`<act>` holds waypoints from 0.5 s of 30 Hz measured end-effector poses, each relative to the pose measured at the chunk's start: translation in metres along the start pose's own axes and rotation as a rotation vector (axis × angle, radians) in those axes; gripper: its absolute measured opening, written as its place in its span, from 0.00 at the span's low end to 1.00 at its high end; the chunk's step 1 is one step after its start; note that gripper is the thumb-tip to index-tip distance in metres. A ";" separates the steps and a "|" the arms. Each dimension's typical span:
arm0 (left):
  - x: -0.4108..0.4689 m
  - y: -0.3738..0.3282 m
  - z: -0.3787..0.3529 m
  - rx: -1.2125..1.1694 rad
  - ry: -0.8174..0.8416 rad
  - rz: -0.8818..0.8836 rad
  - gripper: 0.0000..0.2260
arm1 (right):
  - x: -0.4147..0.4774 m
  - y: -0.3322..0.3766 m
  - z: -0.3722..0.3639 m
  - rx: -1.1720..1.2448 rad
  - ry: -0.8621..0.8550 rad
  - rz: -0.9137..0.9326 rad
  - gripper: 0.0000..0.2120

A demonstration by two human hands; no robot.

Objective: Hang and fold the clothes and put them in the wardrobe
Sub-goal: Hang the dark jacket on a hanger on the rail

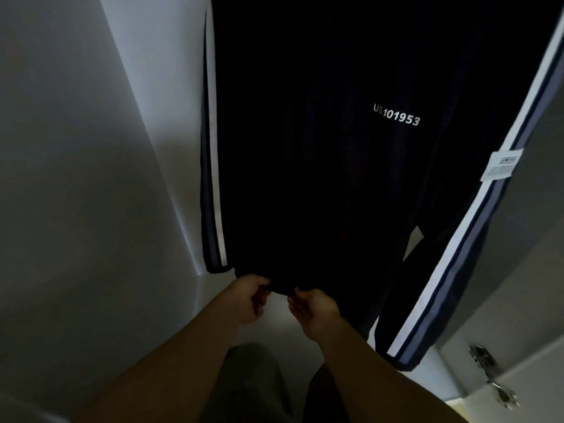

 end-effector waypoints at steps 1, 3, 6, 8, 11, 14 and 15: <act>-0.002 -0.001 0.000 0.051 0.001 -0.004 0.06 | 0.000 0.002 0.001 -0.035 -0.024 -0.013 0.06; -0.005 -0.005 0.000 0.209 -0.011 -0.023 0.08 | -0.003 0.007 0.001 -0.175 -0.042 -0.056 0.12; -0.014 -0.021 -0.008 0.561 -0.066 -0.061 0.12 | -0.023 0.028 -0.004 -0.781 0.035 -0.177 0.28; -0.025 -0.048 -0.022 0.816 -0.058 -0.092 0.13 | -0.039 0.059 -0.015 -1.198 0.086 -0.128 0.35; -0.051 -0.119 -0.054 1.004 -0.025 -0.346 0.11 | -0.069 0.140 -0.052 -1.356 -0.006 0.359 0.27; -0.103 -0.223 -0.087 0.907 -0.197 -0.909 0.09 | -0.130 0.242 -0.095 -1.284 -0.307 1.070 0.15; -0.129 -0.257 -0.096 0.812 -0.268 -1.127 0.05 | -0.156 0.273 -0.106 -1.204 -0.409 1.335 0.11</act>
Point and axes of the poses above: each hand's wrist, its own x-axis towards the middle knuckle, its own z-axis out of the back of the hand, y = z × x, the point moved 2 cm from there along x, towards the middle knuckle, and after that the axes turned 5 degrees about -x, right-handed, at the moved point
